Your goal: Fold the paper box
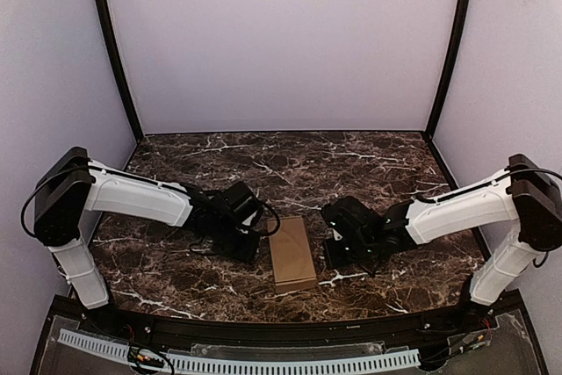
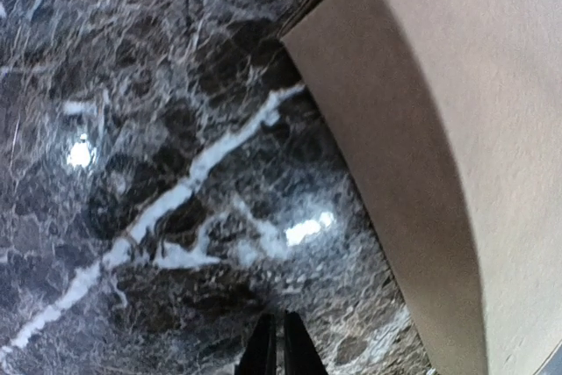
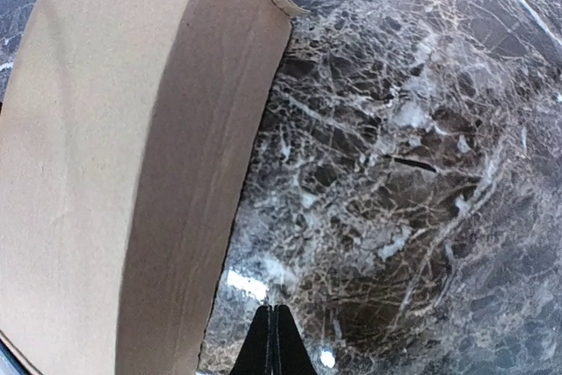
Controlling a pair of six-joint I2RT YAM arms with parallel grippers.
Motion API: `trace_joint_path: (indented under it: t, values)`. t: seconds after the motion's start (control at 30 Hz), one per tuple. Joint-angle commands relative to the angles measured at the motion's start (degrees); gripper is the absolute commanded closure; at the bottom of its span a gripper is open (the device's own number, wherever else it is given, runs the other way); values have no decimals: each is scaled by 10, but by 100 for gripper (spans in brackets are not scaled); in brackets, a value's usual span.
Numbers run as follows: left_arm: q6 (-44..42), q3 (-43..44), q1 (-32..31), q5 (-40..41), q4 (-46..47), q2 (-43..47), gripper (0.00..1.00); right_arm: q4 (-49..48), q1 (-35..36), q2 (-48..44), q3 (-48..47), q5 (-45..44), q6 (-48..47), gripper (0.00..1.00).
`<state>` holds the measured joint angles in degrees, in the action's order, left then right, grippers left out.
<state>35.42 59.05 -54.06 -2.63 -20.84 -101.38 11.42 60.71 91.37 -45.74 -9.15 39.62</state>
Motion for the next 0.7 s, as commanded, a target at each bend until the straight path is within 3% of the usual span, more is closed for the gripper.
trace_joint_path:
  t: [0.0,0.27,0.67]
  values:
    - [23,-29,-12,-23,-34,41,96,53,28,-28,17,-9,31,100]
    - [79,-46,-70,-35,-6,43,95,69,77,-6,13,0,92,100]
    - [105,-27,-103,-49,33,14,95,63,106,28,-2,13,123,100]
